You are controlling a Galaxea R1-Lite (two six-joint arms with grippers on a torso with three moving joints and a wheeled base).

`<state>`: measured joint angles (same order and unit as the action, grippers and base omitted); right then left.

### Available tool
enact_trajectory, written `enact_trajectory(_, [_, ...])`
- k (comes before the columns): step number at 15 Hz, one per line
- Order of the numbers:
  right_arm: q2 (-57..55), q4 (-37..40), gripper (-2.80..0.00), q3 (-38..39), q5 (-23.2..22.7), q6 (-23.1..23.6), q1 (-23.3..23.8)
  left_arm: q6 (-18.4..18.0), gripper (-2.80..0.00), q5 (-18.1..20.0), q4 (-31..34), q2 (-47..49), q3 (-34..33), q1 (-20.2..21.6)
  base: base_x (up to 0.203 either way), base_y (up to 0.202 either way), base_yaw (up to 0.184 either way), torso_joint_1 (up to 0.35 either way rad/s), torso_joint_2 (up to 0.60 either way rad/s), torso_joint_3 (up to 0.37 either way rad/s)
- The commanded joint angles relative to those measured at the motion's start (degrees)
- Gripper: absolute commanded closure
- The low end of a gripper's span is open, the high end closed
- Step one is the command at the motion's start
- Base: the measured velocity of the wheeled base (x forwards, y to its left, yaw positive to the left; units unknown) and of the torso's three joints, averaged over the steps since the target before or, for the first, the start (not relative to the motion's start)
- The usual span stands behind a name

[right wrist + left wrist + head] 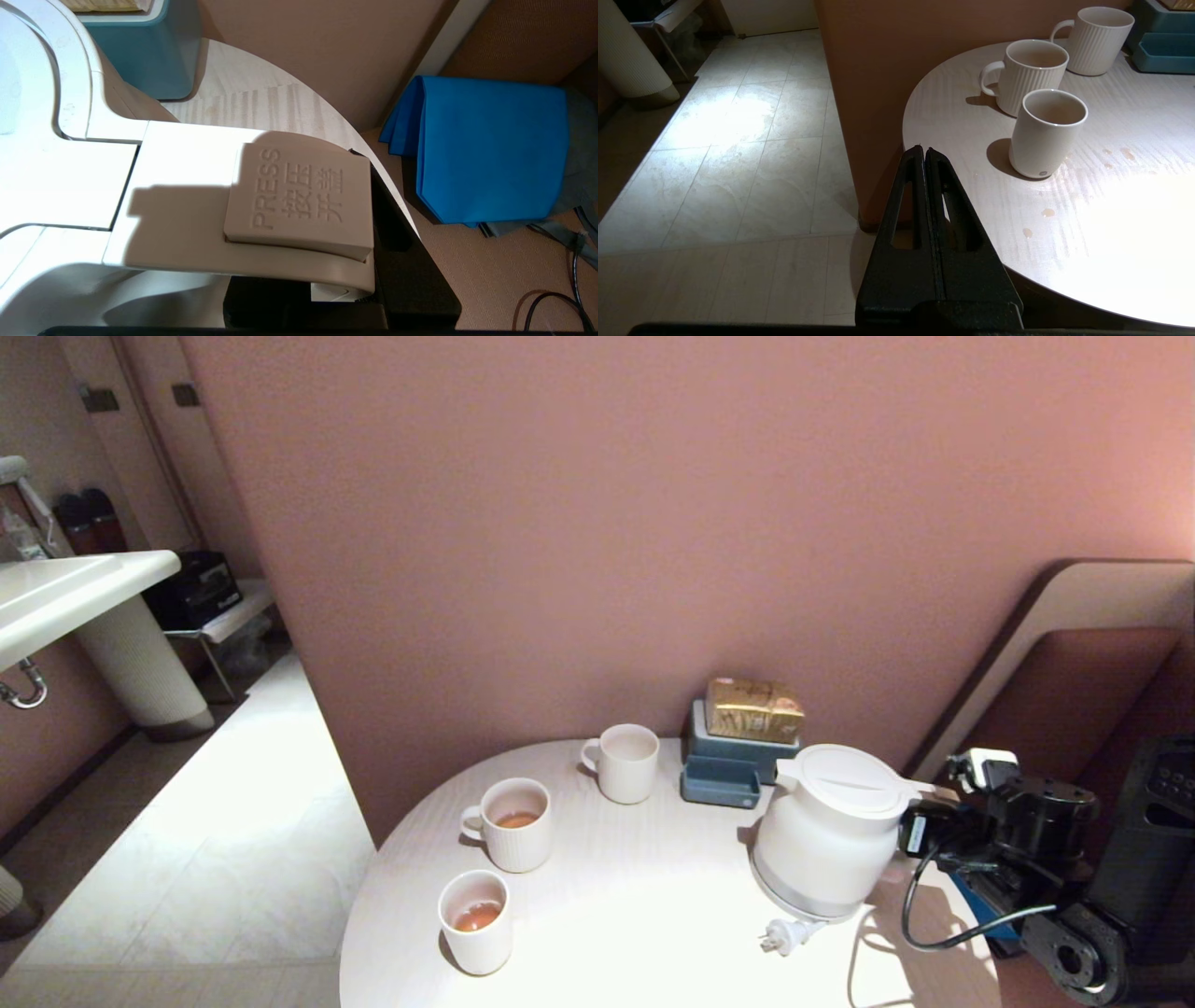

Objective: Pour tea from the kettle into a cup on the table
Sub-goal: Put down the kettle on the table

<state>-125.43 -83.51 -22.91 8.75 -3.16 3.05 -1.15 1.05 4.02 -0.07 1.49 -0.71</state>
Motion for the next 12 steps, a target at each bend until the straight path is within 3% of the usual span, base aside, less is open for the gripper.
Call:
enact_trajectory(1, [0.1, -0.3, 0.0, 0.2, 0.0, 0.0, 0.0, 0.0, 0.0, 0.0, 0.0, 0.1, 0.0, 0.0, 0.0, 0.0, 0.0, 0.0, 0.0, 0.0])
enact_trajectory(7, [1.5, -0.3, 0.0, 1.9, 0.0, 0.0, 0.1, 0.0, 0.0, 0.0, 0.0, 0.1, 0.0, 0.0, 0.0, 0.0, 0.0, 0.0, 0.0, 0.0])
enact_trajectory(8, [1.4, -0.3, -2.8, 2.0, 0.0, 0.0, 0.0, 0.0, 0.0, 0.0, 0.0, 0.1, 0.0, 0.0, 0.0, 0.0, 0.0, 0.0, 0.0, 0.0])
enact_trajectory(12, [0.8, -0.3, -2.8, 2.1, 0.0, 0.1, 0.0, 0.0, 0.0, 0.0, 0.0, 0.1, 0.0, 0.0, 0.0, 0.0, 0.0, 0.0, 0.0, 0.0])
